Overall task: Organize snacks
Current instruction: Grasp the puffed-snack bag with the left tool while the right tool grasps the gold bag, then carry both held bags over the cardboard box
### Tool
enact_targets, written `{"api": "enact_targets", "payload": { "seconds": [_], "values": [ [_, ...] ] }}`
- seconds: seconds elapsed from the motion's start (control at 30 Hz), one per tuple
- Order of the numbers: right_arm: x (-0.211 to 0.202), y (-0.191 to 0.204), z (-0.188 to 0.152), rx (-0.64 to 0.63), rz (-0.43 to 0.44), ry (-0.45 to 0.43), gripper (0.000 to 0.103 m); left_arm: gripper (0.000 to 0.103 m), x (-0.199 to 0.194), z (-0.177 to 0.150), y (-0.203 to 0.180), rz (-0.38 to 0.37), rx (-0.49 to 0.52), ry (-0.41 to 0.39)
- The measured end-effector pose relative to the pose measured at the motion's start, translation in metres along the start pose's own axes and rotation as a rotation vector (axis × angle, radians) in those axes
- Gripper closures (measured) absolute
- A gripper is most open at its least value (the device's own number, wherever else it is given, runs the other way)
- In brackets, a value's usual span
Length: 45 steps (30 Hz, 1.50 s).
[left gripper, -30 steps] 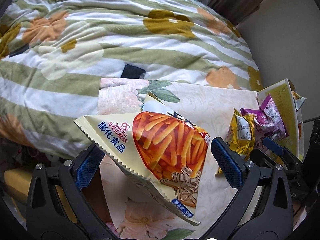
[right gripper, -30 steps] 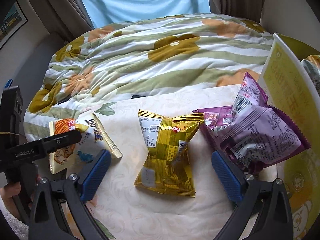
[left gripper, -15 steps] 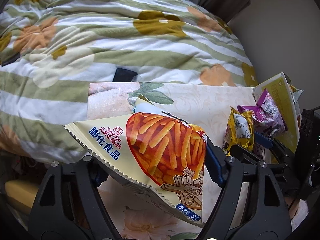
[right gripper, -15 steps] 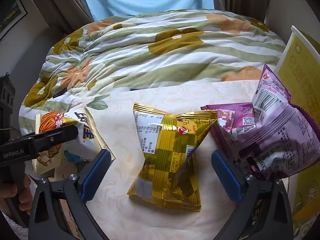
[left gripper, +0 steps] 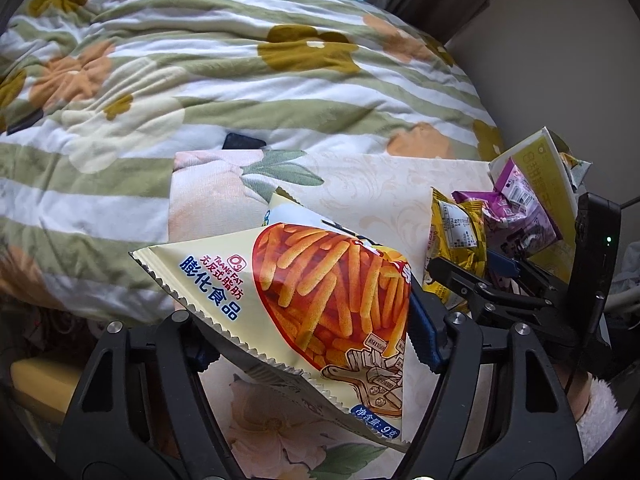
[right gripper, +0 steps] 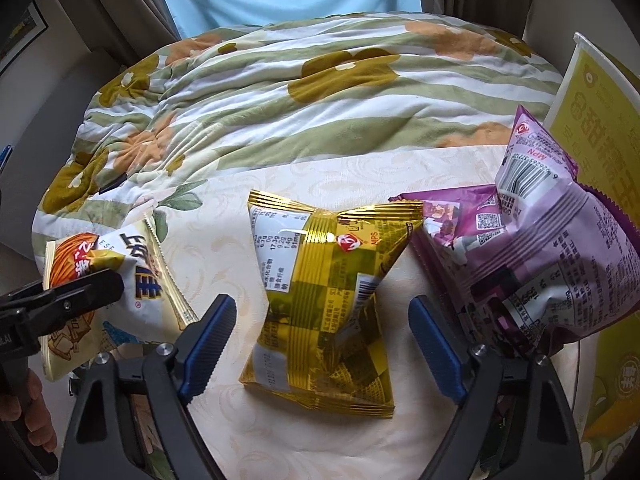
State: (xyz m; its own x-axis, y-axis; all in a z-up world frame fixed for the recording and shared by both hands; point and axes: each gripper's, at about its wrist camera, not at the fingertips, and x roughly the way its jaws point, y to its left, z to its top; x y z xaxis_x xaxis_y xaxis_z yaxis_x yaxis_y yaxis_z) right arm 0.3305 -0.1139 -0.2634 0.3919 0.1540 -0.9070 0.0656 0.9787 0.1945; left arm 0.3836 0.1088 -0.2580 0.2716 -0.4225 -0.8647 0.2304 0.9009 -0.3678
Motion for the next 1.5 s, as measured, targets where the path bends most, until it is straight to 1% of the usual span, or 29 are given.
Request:
{"api": "enact_targets", "payload": {
  "seconds": [0.03, 0.1, 0.17, 0.2, 0.23, 0.3, 0.43, 0.53, 0.63, 0.73, 0.8, 0.93, 1.03, 1.2, 1.3, 1.5],
  "values": [
    [0.001, 0.000, 0.000, -0.002, 0.003, 0.004, 0.029, 0.031, -0.003, -0.001, -0.001, 0.000, 0.000, -0.004],
    [0.005, 0.002, -0.001, -0.007, 0.006, 0.016, 0.044, 0.032, -0.009, -0.004, -0.001, 0.003, -0.004, -0.017],
    [0.007, 0.005, -0.002, -0.017, 0.004, 0.024, 0.049, 0.032, -0.017, -0.006, -0.002, 0.003, -0.012, -0.030],
    [0.006, 0.006, -0.002, -0.023, 0.002, 0.022, 0.056, 0.032, -0.021, -0.007, -0.002, 0.004, -0.015, -0.037],
    [0.004, 0.008, -0.002, -0.032, 0.003, 0.020, 0.058, 0.032, -0.024, -0.008, -0.002, 0.006, -0.018, -0.043],
    [-0.003, 0.013, -0.001, -0.056, 0.006, 0.006, 0.068, 0.032, -0.033, -0.010, -0.004, 0.008, -0.021, -0.055],
    [-0.024, 0.018, 0.002, -0.074, 0.034, -0.022, 0.068, 0.032, -0.056, -0.013, -0.015, 0.019, -0.015, -0.096],
    [-0.046, 0.017, 0.004, -0.087, 0.056, -0.051, 0.068, 0.032, -0.075, -0.013, -0.031, 0.030, -0.007, -0.129],
    [-0.077, 0.011, 0.006, -0.097, 0.084, -0.088, 0.068, 0.032, -0.095, -0.012, -0.054, 0.038, 0.006, -0.166],
    [-0.115, -0.001, 0.008, -0.109, 0.107, -0.131, 0.068, 0.032, -0.113, -0.011, -0.085, 0.034, 0.015, -0.206],
    [-0.137, -0.010, 0.010, -0.118, 0.111, -0.155, 0.068, 0.032, -0.121, -0.011, -0.109, 0.013, 0.019, -0.228],
    [-0.189, -0.046, 0.011, -0.111, 0.107, -0.211, 0.068, 0.032, -0.129, -0.009, -0.170, -0.017, 0.067, -0.262],
    [-0.220, -0.078, 0.009, -0.091, 0.095, -0.248, 0.068, 0.032, -0.127, -0.009, -0.219, -0.047, 0.111, -0.279],
    [-0.261, -0.139, 0.001, -0.065, 0.042, -0.296, 0.068, 0.032, -0.104, -0.012, -0.301, -0.106, 0.177, -0.267],
    [-0.276, -0.182, -0.006, -0.030, 0.001, -0.311, 0.068, 0.032, -0.086, -0.018, -0.348, -0.136, 0.219, -0.248],
    [-0.295, -0.251, -0.022, 0.040, -0.029, -0.324, 0.068, 0.031, -0.041, -0.029, -0.424, -0.176, 0.264, -0.193]
  ]
}}
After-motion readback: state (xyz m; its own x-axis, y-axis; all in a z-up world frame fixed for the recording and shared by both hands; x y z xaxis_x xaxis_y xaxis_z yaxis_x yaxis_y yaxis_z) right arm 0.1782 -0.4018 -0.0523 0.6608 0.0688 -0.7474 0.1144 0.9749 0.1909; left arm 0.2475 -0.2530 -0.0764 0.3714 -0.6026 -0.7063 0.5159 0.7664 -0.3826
